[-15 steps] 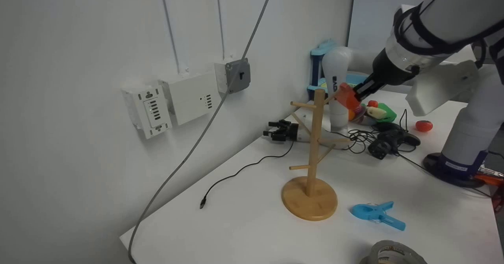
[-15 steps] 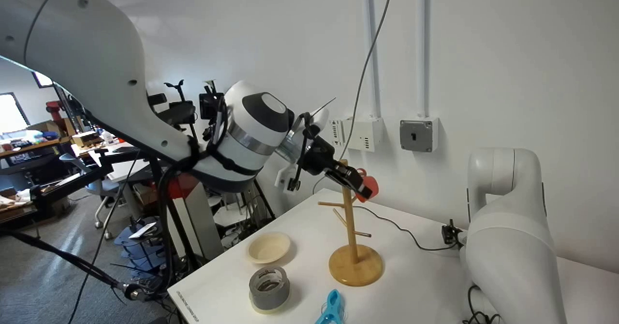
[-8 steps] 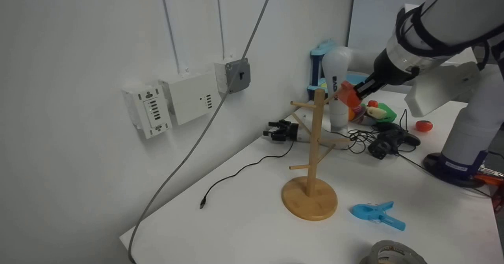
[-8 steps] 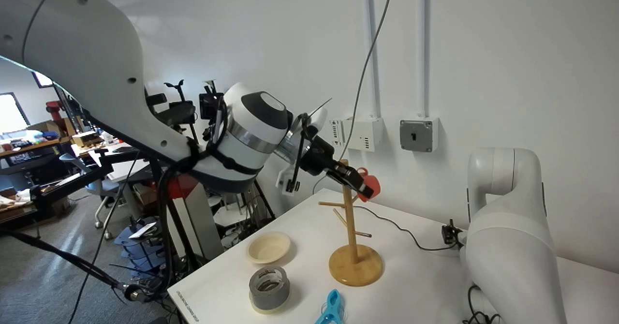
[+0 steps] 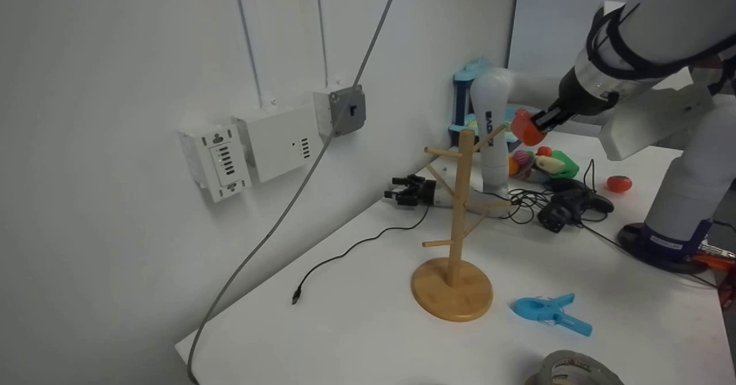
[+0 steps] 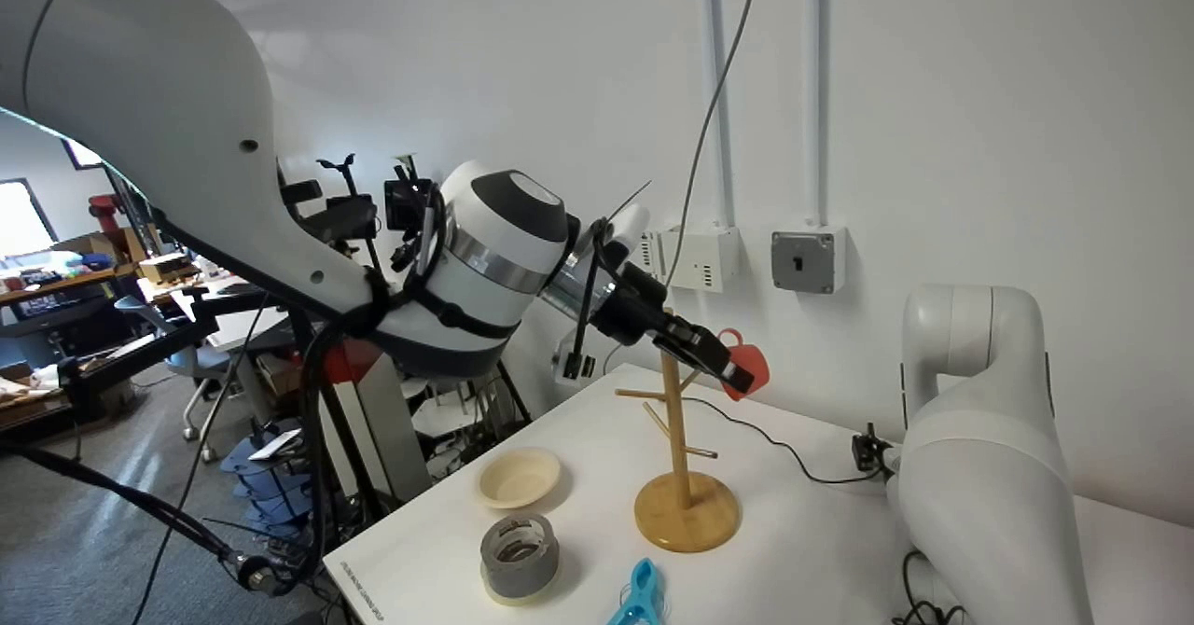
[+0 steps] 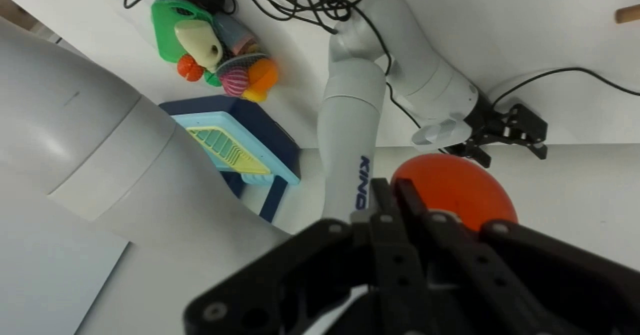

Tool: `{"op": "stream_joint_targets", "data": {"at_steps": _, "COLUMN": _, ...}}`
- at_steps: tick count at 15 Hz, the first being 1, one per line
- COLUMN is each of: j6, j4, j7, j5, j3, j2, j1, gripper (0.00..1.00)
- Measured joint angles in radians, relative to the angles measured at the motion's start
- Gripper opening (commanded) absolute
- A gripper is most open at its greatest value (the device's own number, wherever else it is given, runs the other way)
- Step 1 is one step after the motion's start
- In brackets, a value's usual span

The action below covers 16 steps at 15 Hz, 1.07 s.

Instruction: Remove the blue and orange objects from the hanger

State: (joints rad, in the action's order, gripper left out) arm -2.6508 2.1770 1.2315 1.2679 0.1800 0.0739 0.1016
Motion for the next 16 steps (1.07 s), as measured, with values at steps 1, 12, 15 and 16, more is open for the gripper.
{"op": "stream_joint_targets", "data": {"at_steps": 1, "j6": 0.000, "j4": -0.001, "j7": 0.000, "j5": 0.007, "j3": 0.011, "j2": 0.000, "j1": -0.007, "gripper": 0.01}}
{"op": "stream_joint_targets", "data": {"at_steps": 12, "j6": -0.028, "j4": 0.063, "j7": -0.068, "j5": -0.159, "j3": 0.014, "j2": 0.033, "j1": -0.016, "gripper": 0.01}}
{"op": "stream_joint_targets", "data": {"at_steps": 15, "j6": -0.053, "j4": 0.082, "j7": -0.082, "j5": -0.192, "j3": 0.013, "j2": 0.059, "j1": -0.017, "gripper": 0.01}}
{"op": "stream_joint_targets", "data": {"at_steps": 16, "j6": -0.060, "j4": 0.086, "j7": -0.082, "j5": -0.195, "j3": 0.013, "j2": 0.069, "j1": -0.017, "gripper": 0.01}}
